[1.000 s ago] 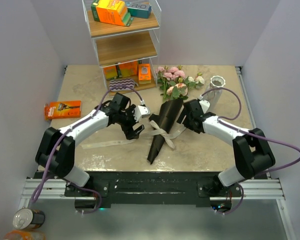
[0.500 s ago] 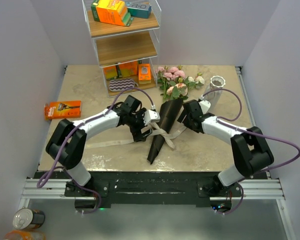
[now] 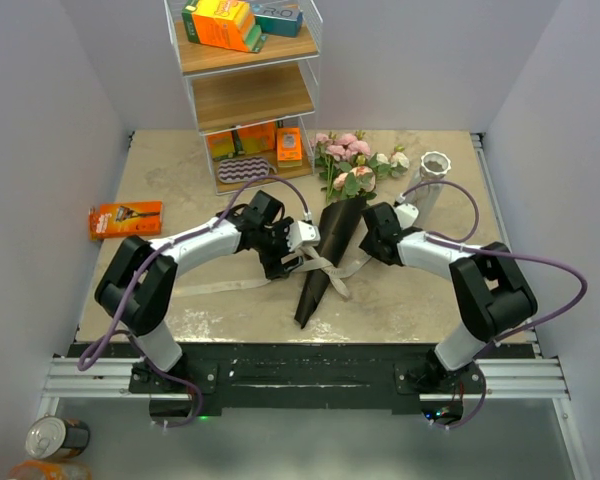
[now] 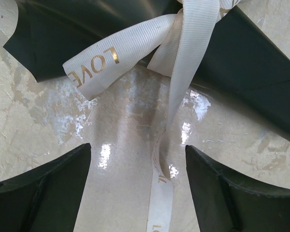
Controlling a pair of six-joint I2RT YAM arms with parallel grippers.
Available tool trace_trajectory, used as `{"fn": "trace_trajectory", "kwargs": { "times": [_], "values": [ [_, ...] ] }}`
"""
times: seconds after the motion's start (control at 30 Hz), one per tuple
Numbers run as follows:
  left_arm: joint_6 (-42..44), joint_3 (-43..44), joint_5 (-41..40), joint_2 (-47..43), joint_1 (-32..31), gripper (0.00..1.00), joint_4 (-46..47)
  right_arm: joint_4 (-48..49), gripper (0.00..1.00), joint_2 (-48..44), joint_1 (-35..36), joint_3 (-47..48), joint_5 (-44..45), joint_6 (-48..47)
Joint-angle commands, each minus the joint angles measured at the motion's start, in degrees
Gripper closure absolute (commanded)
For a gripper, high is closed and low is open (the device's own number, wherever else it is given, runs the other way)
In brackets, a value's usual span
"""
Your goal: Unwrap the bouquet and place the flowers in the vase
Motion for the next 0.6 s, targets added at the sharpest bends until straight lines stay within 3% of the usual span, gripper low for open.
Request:
{"fn": "trace_trajectory", "kwargs": {
  "times": [0.0,0.1,0.17,0.3,0.4,0.43,0.5,0.53,0.57],
  "values": [
    [2.5,1.4,-0.8,1.3,-0.1,0.19,2.0,2.1,0.58,0.7,0.2,-1.3,2.0,2.1],
    [3.0,1.5,-0.8,1.9,-0.3,0.26,2.1,2.2,0.61,0.8,0.1,-1.6,1.9,2.4],
    [3.0,1.5,-0.5,2.0,-0.4,0.34,2.2,2.8,0.69,0.3,0.2,-2.7,1.7,2.4],
    [3.0,1.3,-0.6,2.5,-0.6,0.36,2.4,3.9,0.81,-0.1,0.2,-3.9,1.5,2.5],
    [2.8,1.7,0.5,2.9,-0.7,0.48,2.4,4.0,0.92,0.0,0.2,-4.2,1.2,2.4],
    [2.8,1.9,1.0,2.9,-0.8,0.59,2.1,4.0,0.94,-0.1,0.2,-4.2,1.2,2.4],
    [2.6,3.2,2.7,3.1,-0.8,0.69,0.8,3.2,1.00,-0.3,0.1,-4.3,2.2,2.7],
    [2.5,3.6,2.9,2.9,-0.7,0.92,0.3,2.8,1.00,-0.7,0.2,-4.3,2.5,2.8],
    [2.1,3.9,2.7,2.4,-0.7,1.00,0.2,2.6,1.00,-0.9,0.2,-4.3,2.6,2.5]
  ]
}}
